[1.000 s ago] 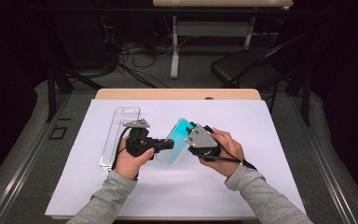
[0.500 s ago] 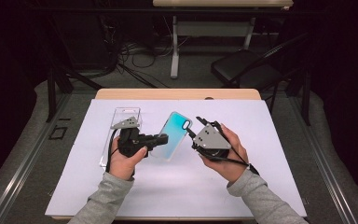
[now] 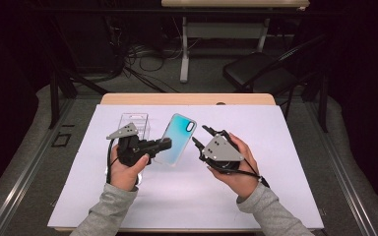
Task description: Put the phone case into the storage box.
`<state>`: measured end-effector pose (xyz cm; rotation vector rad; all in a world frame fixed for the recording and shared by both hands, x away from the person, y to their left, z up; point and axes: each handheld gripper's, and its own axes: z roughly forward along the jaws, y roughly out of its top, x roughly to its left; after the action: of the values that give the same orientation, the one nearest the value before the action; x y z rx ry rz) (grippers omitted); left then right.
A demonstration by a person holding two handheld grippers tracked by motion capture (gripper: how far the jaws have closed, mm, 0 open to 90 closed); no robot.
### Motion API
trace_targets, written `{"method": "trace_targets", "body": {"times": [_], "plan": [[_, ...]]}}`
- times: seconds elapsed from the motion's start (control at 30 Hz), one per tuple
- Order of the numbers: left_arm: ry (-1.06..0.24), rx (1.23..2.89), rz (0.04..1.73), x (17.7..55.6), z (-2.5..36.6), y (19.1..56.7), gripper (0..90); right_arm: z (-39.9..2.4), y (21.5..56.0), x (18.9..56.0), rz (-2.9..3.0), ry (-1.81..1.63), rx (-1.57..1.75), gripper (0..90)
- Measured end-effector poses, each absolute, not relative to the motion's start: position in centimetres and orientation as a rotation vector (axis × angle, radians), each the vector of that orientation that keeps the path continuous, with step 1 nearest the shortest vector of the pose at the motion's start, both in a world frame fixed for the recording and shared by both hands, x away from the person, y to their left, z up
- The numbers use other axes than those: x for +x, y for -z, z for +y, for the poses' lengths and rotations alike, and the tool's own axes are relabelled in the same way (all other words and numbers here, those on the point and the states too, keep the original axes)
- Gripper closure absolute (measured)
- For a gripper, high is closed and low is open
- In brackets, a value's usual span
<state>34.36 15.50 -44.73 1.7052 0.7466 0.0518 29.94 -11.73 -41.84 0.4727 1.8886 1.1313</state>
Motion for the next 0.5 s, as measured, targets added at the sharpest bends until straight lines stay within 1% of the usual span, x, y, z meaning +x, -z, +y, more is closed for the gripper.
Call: {"method": "trace_targets", "body": {"times": [0.13, 0.3, 0.5], "plan": [[-0.056, 1.701, 0.750, 34.33, 15.78, 44.74, 81.5, -11.87, 41.85, 30.01, 1.880, -1.151, 0.502, 49.8], [-0.067, 1.687, 0.754, 34.17, 16.11, 44.75, 81.5, -11.96, 42.12, 30.30, 1.928, -1.156, 0.556, 41.6], [-0.068, 1.685, 0.753, 34.11, 16.32, 44.77, 81.5, -12.25, 42.70, 30.43, 1.916, -1.194, 0.634, 41.5]]}}
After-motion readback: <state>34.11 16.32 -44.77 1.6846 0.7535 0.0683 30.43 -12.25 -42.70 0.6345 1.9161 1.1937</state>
